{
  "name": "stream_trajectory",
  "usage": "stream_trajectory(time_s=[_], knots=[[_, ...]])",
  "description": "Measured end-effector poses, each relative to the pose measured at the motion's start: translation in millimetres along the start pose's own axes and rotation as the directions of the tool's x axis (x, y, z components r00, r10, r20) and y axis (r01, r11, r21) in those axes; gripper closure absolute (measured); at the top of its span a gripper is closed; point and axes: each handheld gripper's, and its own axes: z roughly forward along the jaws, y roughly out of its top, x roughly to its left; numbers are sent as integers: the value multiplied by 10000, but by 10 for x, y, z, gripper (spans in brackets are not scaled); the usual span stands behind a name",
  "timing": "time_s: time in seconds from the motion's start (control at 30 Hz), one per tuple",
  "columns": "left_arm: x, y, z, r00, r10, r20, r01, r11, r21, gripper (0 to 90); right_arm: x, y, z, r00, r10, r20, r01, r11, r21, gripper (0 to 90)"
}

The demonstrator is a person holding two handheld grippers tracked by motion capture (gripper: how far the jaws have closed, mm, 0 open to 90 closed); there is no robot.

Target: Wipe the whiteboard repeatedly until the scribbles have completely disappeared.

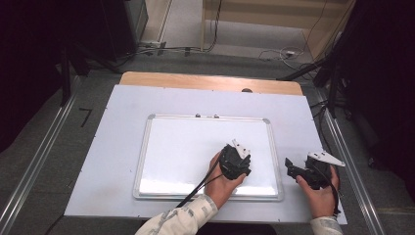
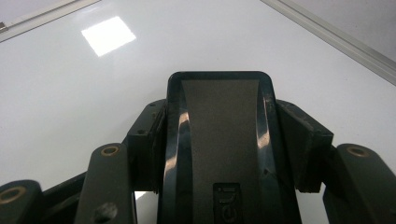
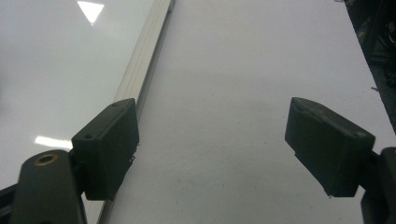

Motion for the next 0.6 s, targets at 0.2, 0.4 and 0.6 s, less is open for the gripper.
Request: stream_trajectory(time_s=[0.2,0.4,0.6], knots=[[63,-51,-56,10000,-28,-45,28,10000,2,411,0,2,7,10000,-16,-13,16,10000,-9,161],[159,-114,-123,9998,-121,-128,121,9999,-20,411,13,3,1,10000,-47,-18,47,10000,-12,161],[253,-177,-189,9996,-220,-197,219,9997,-58,412,7,0,2,10000,-49,14,49,10000,12,161]])
